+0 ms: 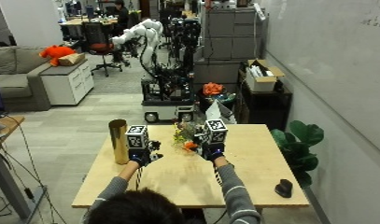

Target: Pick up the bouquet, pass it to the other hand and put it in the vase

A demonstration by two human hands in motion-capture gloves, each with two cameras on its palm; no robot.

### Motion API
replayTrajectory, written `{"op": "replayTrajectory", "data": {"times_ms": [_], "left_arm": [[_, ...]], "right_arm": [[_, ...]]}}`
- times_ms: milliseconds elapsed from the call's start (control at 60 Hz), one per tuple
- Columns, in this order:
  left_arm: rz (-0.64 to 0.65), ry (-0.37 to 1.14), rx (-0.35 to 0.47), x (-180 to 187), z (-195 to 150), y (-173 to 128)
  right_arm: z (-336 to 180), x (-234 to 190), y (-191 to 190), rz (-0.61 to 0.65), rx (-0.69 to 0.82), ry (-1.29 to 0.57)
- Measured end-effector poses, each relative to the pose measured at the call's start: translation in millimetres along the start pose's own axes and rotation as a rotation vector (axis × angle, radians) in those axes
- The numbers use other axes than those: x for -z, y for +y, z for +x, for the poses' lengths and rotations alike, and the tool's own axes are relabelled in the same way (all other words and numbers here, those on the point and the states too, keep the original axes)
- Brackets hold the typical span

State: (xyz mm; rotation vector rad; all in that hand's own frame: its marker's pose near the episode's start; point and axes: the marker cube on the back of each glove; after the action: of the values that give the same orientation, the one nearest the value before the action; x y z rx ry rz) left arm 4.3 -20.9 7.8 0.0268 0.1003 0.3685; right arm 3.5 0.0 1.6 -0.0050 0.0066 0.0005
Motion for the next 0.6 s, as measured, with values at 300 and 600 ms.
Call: {"op": "replayTrajectory", "data": {"times_ms": [300,600], "left_arm": [[-0.026,0.036,-0.167,9.9,12.1,6.5],[0.045,0.025,-0.134,28.0,23.2,3.5]], "right_arm": [[3.8,24.9,25.3,0.051,-0.001,-0.004],[41.2,23.0,-7.6,-0.032,-0.092,0.051]]}}
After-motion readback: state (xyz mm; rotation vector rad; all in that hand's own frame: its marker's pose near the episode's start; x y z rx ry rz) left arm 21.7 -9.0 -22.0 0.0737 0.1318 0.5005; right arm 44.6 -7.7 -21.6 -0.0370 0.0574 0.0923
